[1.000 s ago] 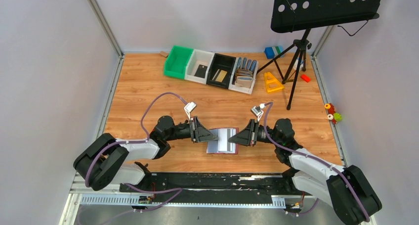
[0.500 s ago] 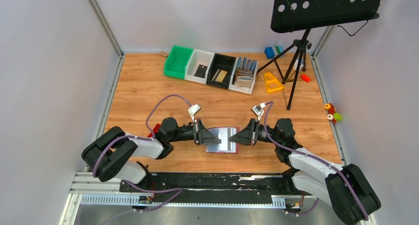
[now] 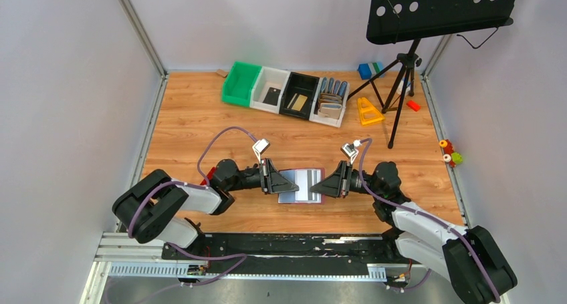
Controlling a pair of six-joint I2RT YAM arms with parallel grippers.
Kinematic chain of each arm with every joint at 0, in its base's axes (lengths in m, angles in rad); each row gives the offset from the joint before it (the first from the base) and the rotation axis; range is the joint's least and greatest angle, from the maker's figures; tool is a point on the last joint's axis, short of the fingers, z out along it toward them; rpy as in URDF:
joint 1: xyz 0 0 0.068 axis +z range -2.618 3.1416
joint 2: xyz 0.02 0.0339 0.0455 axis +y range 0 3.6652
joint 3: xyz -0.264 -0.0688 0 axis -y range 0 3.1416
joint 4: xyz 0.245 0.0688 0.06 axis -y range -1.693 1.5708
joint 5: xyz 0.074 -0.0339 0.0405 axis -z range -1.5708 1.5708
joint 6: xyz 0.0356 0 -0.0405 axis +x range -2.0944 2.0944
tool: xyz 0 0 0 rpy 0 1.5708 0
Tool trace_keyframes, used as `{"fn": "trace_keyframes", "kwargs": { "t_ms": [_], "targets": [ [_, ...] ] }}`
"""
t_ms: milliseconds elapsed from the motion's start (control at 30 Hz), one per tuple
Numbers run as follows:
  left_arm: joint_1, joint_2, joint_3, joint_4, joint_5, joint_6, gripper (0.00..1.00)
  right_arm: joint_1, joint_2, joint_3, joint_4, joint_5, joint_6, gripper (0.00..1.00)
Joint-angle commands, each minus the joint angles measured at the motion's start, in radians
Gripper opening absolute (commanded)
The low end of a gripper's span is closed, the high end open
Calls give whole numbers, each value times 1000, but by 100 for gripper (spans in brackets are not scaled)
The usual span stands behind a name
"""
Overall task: Take the credit cards out of the card holder
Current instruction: Remove the credit card from the card holder.
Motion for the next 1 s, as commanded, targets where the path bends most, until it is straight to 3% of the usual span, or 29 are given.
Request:
{"fn": "trace_keyframes", "kwargs": {
  "t_ms": [0,467,867,967],
  "targets": [
    [14,-11,-15,69,5,-4,0,-5,-15,-2,32,0,-2,23],
    [41,-17,-26,71,35,-1,0,-12,-20,-7,33,-3,1,0],
    [59,-19,-30,80,49,-1,0,-29,-15,-20,51,-1,14,0],
    [60,-11,-30,100,49,-10,10,-28,-12,-17,52,0,14,0]
  ]
}}
